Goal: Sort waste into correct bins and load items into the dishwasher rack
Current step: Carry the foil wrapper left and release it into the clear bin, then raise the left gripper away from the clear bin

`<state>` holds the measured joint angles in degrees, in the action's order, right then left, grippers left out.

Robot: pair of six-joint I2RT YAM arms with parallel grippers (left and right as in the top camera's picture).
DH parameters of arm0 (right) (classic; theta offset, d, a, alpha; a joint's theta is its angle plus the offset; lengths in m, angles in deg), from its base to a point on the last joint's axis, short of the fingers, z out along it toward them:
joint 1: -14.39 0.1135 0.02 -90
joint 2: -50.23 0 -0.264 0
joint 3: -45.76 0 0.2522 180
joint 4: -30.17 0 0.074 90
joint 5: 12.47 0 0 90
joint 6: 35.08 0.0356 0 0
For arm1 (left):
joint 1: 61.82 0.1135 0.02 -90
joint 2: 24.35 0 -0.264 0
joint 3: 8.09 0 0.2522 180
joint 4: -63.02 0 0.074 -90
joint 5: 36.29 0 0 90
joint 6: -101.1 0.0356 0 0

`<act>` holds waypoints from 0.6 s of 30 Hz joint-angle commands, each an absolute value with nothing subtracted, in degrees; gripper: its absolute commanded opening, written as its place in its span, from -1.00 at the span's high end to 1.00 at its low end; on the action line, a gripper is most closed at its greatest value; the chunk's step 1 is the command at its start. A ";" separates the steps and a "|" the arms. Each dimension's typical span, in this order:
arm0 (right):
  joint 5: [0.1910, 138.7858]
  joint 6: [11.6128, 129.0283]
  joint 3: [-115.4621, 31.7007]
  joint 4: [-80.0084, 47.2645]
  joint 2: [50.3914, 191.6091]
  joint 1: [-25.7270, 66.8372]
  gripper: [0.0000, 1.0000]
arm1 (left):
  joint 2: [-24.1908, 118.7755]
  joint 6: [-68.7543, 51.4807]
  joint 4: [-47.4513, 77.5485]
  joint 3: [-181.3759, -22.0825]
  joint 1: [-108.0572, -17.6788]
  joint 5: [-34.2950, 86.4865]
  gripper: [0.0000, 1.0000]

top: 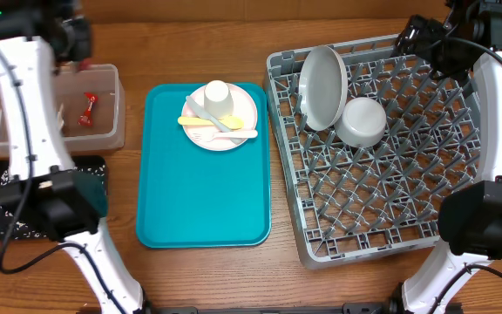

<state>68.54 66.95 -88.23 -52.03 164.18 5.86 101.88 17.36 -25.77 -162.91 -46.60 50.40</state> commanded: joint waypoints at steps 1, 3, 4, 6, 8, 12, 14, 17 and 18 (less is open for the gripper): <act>68.52 67.35 -89.56 -51.77 162.43 5.97 -1.00 | 101.27 13.41 -26.27 -158.71 -44.91 49.26 0.86; 68.52 67.35 -89.56 -51.77 162.43 5.97 -1.00 | 101.27 13.43 -25.90 -155.89 -44.67 49.15 0.76; 68.52 67.35 -89.56 -51.77 162.43 5.97 -1.00 | 101.27 13.41 -25.70 -154.67 -44.69 49.09 0.60; 68.52 67.35 -89.56 -51.77 162.43 5.97 -1.00 | 101.27 13.43 -25.31 -152.22 -44.69 47.78 -0.31; 68.52 67.35 -89.56 -51.77 162.43 5.97 -1.00 | 101.29 13.43 -24.85 -150.97 -44.72 46.84 -1.00; 68.52 67.35 -89.56 -51.77 162.43 5.97 -1.00 | 101.09 13.45 -24.28 -151.63 -45.02 46.31 -1.00; 68.52 67.35 -89.56 -51.77 162.43 5.97 -1.00 | 101.09 13.45 -25.92 -153.38 -45.28 46.18 -1.00; 68.52 67.35 -89.56 -51.77 162.43 5.97 -1.00 | 101.09 13.19 -28.48 -156.28 -45.35 46.16 -0.99; 68.52 67.35 -89.56 -51.79 162.43 5.97 -1.00 | 101.09 13.19 -29.42 -157.31 -45.33 46.16 -1.00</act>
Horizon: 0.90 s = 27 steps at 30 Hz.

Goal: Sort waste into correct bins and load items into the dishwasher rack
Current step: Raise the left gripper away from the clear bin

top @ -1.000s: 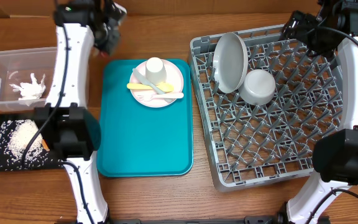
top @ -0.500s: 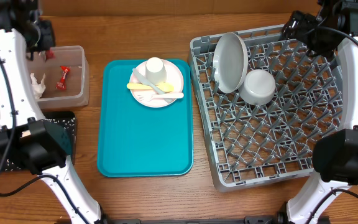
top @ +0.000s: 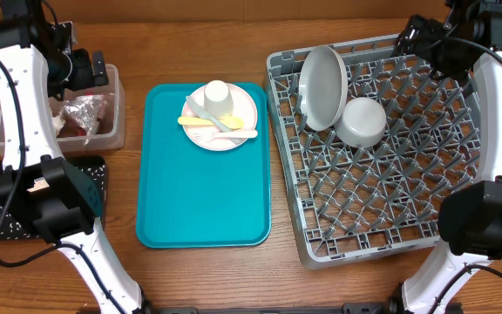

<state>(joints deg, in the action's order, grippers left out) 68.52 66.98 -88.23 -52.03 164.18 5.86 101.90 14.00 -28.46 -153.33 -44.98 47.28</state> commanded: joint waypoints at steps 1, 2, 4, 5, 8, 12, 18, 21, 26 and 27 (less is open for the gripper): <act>68.52 67.35 -89.56 -51.77 162.43 5.97 -1.00 | 101.07 13.21 -30.62 -158.51 -45.20 46.18 -0.99; 68.52 67.35 -89.56 -51.77 162.43 5.97 -1.00 | 100.98 13.19 -31.91 -159.63 -45.20 46.14 -1.00; 68.52 67.35 -89.56 -51.79 162.43 5.97 -1.00 | 100.85 13.19 -34.69 -161.95 -45.20 46.12 -1.00; 68.52 67.35 -89.56 -51.77 162.43 5.97 -1.00 | 100.74 13.19 -36.44 -163.26 -45.20 45.99 -0.99; 68.52 67.35 -89.56 -51.79 162.43 5.97 -1.00 | 99.93 13.19 -40.44 -166.27 -45.28 42.97 -1.00; 68.52 67.35 -89.56 -51.77 162.43 5.97 -1.00 | 96.83 8.71 -42.82 -167.63 -44.04 41.48 -1.00; 68.52 67.35 -89.56 -51.77 162.43 5.97 -1.00 | 88.46 7.99 -46.75 -167.63 -42.66 43.54 -1.00; 68.52 67.35 -89.56 -51.77 162.43 5.97 -1.00 | 84.20 4.27 -47.54 -167.23 -41.57 50.27 -1.00; 68.52 67.35 -89.56 -51.77 162.43 5.97 -1.00 | 79.41 -2.81 -47.56 -167.19 -37.92 54.23 -1.00; 68.52 67.35 -89.56 -51.77 162.43 5.97 -1.00 | 78.84 -3.77 -47.56 -167.19 -37.15 54.25 -1.00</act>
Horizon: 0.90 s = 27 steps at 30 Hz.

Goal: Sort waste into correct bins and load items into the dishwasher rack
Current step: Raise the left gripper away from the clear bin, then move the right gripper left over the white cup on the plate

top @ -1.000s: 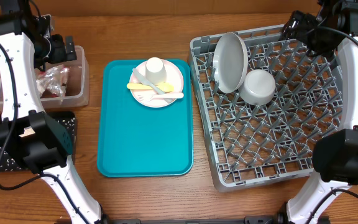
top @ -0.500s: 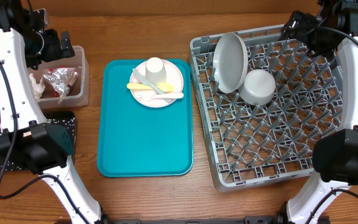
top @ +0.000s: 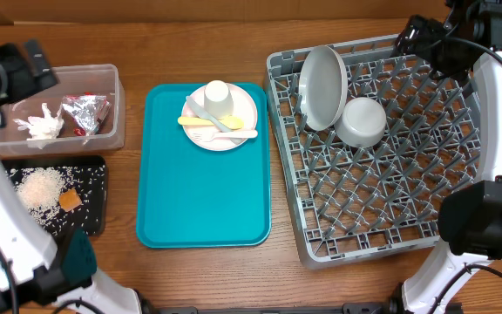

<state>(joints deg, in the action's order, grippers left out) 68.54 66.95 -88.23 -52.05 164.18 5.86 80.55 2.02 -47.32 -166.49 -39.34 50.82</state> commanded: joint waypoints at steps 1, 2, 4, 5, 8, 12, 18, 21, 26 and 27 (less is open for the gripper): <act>68.52 67.35 -89.56 -51.79 162.43 5.97 -1.00 | 78.45 -4.74 -47.54 -167.19 -36.24 54.42 -0.99; 68.52 67.35 -89.56 -51.79 162.43 5.97 -1.00 | 78.12 -5.92 -47.54 -167.17 -35.06 54.38 -0.99; 68.52 67.35 -89.56 -51.77 162.43 5.97 -1.00 | 77.86 -7.49 -47.54 -167.02 -33.07 54.31 -1.00; 68.52 67.35 -89.56 -51.77 162.43 5.97 -1.00 | 77.86 -7.60 -47.54 -166.97 -32.19 54.36 -1.00; 68.52 67.35 -89.56 -51.79 162.43 5.99 -1.00 | 78.21 -8.74 -47.54 -166.47 -29.98 54.25 -0.99; 68.52 67.35 -89.56 -51.77 162.43 5.97 -1.00 | 78.73 -8.63 -47.54 -166.27 -29.59 54.31 -0.99; 62.68 70.87 -89.56 -52.14 162.43 6.03 -1.00 | 78.93 -7.03 -47.54 -166.27 -29.59 54.33 -1.00; 54.22 71.92 -89.56 -55.35 162.43 6.03 -1.00 | 78.93 -6.88 -46.38 -166.27 -29.59 56.61 -1.00; 42.66 71.46 -89.65 -54.44 162.06 6.14 -0.84 | 79.43 -7.18 -43.34 -166.27 -29.59 59.14 -1.00; 42.72 71.44 -89.65 -54.09 161.64 6.40 -0.82 | 79.61 -7.16 -43.39 -166.27 -29.59 58.44 -1.00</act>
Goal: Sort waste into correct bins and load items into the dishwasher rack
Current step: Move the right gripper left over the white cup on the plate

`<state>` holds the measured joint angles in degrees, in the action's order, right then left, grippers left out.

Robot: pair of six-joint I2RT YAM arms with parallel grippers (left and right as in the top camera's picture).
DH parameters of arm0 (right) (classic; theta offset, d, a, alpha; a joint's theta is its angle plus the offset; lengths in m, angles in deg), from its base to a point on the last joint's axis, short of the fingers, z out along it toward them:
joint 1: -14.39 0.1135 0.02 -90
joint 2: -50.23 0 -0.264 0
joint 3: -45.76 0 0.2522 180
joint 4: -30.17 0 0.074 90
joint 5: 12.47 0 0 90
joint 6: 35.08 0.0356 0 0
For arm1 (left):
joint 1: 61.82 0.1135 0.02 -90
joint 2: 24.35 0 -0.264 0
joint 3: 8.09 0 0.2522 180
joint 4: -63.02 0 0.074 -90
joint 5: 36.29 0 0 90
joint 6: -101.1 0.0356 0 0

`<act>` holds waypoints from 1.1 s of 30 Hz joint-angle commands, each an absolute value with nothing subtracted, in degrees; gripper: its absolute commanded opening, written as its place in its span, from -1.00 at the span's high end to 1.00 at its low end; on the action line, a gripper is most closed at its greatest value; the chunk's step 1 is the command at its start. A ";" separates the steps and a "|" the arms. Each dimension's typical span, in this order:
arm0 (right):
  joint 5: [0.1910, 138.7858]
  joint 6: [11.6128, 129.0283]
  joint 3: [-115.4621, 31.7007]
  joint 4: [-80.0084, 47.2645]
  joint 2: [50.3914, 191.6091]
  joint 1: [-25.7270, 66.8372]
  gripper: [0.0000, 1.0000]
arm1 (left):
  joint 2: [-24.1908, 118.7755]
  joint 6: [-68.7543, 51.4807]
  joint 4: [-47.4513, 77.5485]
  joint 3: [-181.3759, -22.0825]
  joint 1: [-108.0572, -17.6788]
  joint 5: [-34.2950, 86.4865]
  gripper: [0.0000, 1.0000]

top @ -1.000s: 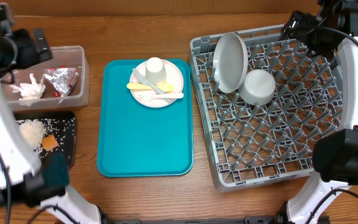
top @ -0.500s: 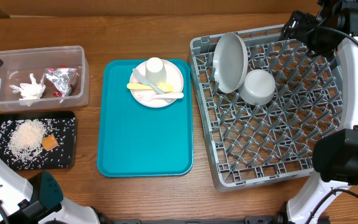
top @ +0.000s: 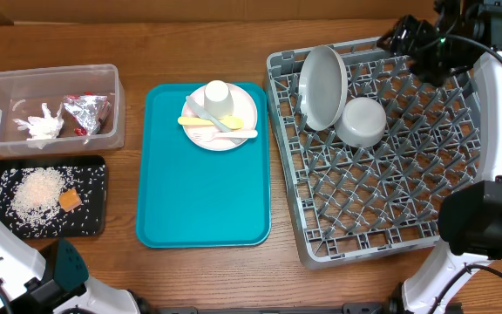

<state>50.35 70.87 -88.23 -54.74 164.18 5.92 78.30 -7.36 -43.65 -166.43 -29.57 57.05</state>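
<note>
A teal tray (top: 203, 192) carries a white plate (top: 244, 112) with an upturned cup (top: 217, 94), a yellow utensil (top: 192, 121) and a pale fork (top: 225, 133). The grey dishwasher rack (top: 382, 201) holds a large bowl on edge (top: 323, 87) and a smaller bowl (top: 362, 120). In the clear bin (top: 46, 74) lie a crumpled tissue (top: 42, 125) and a foil wrapper (top: 85, 112). Only a dark sliver of my left gripper shows at the left edge. My right gripper (top: 399, 37) hovers over the rack's back edge, and its jaws are unclear.
A black tray (top: 94, 170) below the clear bin holds rice (top: 35, 189) and an orange piece (top: 69, 200). The left arm's base sits at the bottom left corner. The right arm runs down the right edge past the rack.
My left gripper has gone from beside the bin's left end to the frame's left edge, almost out of view. My right gripper has shifted a little left over the rack's back edge.
My left gripper was first over the clear bin's back, its arm covering the black tray. Then it stood above the bin with a foil wrapper showing below it. Then it was left of the bin, tissue and wrapper lying inside. Now it is nearly out of frame.
</note>
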 commanded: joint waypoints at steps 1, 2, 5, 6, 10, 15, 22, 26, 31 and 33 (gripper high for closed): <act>43.47 71.24 -89.65 -53.76 161.03 6.84 -0.82 | 79.80 -7.16 -43.47 -166.27 -29.59 58.09 -1.00; 44.84 71.24 -89.65 -53.54 160.33 7.43 -0.83 | 79.89 -7.12 -43.63 -166.27 -29.59 58.16 -0.99; 53.46 71.22 -89.65 -53.26 157.53 11.08 -0.95 | 79.98 -7.12 -43.69 -166.25 -29.59 58.16 -1.00; 58.44 71.22 -89.65 -53.12 156.11 13.57 -0.99 | 79.98 -7.12 -43.69 -166.25 -29.59 58.16 -0.99; 71.97 71.24 -89.67 -51.38 152.62 23.78 -1.00 | 79.98 -7.12 -43.71 -166.25 -29.59 58.16 -0.99; 75.77 70.28 -89.63 -44.01 151.72 36.22 -1.00 | 79.98 -7.12 -43.69 -166.25 -29.59 58.16 -0.99; 76.54 68.38 -88.40 -34.85 154.63 44.74 -1.00 | 79.98 -7.12 -43.69 -166.25 -29.59 58.16 -1.00; 77.96 68.42 -87.97 -34.41 159.63 46.95 -1.00 | 79.98 -7.12 -43.69 -166.25 -29.59 58.16 -0.99; 77.91 68.40 -87.97 -32.78 167.83 48.32 -1.00 | 79.98 -7.12 -43.69 -166.25 -29.59 58.16 -0.99; 77.94 68.38 -87.97 -31.51 171.04 49.18 -1.00 | 79.98 -7.12 -43.69 -166.27 -29.59 58.16 -0.99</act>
<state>76.95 68.75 -88.40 -32.23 167.50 48.24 79.43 -7.36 -43.76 -166.43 -29.57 57.44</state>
